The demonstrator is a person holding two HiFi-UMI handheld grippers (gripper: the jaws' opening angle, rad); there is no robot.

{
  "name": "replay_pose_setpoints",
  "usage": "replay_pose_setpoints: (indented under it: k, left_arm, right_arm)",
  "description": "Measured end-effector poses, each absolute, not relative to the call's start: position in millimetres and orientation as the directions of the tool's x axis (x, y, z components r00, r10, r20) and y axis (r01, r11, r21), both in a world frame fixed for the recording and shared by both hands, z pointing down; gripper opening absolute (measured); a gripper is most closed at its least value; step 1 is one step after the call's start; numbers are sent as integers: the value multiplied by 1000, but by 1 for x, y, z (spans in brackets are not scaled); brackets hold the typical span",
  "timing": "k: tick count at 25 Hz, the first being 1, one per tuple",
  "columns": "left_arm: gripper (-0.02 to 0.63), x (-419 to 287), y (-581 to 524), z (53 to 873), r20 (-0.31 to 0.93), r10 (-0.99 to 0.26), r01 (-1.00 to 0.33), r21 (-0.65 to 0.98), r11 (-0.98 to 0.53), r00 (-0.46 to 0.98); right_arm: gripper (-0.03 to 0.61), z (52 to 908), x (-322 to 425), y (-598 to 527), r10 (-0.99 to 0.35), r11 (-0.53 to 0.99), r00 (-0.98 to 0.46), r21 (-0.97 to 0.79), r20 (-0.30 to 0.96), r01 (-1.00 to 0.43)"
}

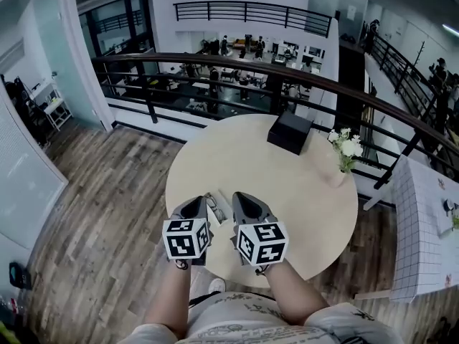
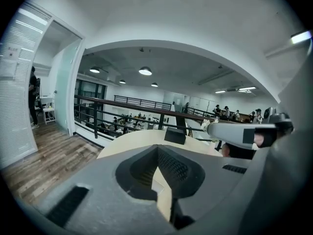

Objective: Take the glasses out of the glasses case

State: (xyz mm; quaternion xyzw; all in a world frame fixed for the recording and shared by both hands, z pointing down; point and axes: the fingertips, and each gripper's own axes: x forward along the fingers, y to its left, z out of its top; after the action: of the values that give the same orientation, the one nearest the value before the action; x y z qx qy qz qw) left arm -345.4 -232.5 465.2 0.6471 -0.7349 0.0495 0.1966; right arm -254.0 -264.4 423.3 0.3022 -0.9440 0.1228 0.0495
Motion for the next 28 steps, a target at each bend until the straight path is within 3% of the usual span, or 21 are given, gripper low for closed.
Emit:
replay_pose_setpoints:
  k: [8,16,22,28]
  left_arm:
    - [12,-357,-274,514,447,-895,-996,80,40,0]
    - [12,-345,-282,568,548,-828,-972,-107,-208,117]
    - [12,-342,-306,626,685,-706,-844,-261,-468,180]
    - [12,-340,-302,672,786,-583,-623,-356,-696,203]
  right_arm:
    - [9,452,-244,-290,-627,716,-748,-217,218,-664]
    - [9,487,-207,-284,-694,610,-654,-237,301,-756]
    - [9,502,-188,-310,-726,540,-591,-241,351,-806]
    - [9,518,-162,-314,-751,471,-531,-245,393,-847]
